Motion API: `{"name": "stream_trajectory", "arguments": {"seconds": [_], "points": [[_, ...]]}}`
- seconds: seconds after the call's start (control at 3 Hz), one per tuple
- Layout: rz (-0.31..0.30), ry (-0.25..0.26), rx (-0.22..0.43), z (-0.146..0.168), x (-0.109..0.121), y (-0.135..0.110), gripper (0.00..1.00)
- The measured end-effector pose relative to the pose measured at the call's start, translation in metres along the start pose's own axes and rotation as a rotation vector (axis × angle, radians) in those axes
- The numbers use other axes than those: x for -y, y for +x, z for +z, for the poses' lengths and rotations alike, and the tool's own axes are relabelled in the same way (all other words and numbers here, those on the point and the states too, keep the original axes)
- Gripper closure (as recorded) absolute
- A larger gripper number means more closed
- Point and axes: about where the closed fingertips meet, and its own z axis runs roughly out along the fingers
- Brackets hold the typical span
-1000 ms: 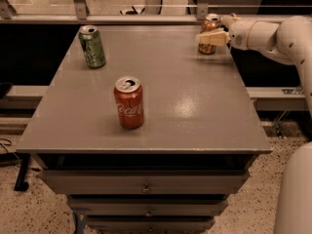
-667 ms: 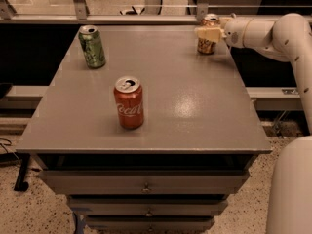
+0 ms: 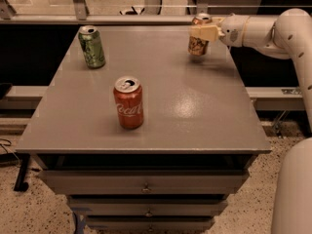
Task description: Move orange can near coke can
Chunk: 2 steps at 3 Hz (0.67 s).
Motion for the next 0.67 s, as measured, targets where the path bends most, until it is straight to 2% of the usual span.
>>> {"name": "stream_trajectory", "arguments": {"seconds": [0.33,0.67], "points": [[-0.040,-0.106,0.054,-0.016,-0.055,-0.024,1.00],[-0.120,-0.200,0.127,-0.042,-0.124,-0.038,1.00]]}}
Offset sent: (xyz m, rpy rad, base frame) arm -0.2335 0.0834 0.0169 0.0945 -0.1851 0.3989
